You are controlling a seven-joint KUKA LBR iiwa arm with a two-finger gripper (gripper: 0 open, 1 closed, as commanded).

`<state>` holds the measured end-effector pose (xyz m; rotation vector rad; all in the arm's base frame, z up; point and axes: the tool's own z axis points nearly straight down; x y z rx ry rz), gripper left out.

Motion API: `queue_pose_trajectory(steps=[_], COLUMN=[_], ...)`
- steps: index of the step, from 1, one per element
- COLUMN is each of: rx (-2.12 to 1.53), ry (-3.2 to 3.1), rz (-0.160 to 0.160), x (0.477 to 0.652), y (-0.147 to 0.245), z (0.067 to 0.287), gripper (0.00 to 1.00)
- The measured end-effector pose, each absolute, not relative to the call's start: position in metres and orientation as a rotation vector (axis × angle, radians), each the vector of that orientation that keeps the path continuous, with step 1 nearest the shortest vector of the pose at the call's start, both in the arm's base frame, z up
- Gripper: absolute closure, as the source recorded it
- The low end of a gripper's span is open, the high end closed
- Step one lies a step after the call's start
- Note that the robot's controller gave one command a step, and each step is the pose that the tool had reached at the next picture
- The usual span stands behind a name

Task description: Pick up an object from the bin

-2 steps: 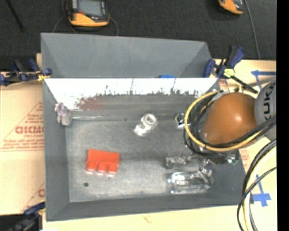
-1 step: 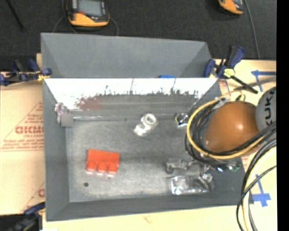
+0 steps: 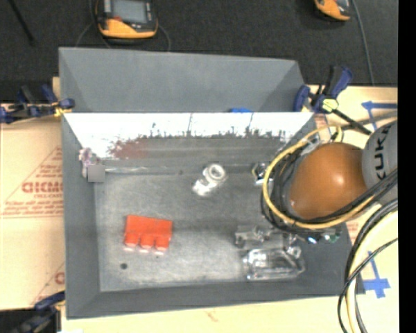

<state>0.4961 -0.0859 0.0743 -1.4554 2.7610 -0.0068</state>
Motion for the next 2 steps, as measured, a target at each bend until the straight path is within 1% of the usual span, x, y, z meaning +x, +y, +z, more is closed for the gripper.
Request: queue_pose_trajectory(steps=[1,2], rx=[-1.456,-1.450], ry=[2.768,2.778], rz=[-0.015,-0.008], x=[0.495,0.505], y=[-0.091,-0.087], z=[0.075,0.237], gripper=[1.00,1.00])
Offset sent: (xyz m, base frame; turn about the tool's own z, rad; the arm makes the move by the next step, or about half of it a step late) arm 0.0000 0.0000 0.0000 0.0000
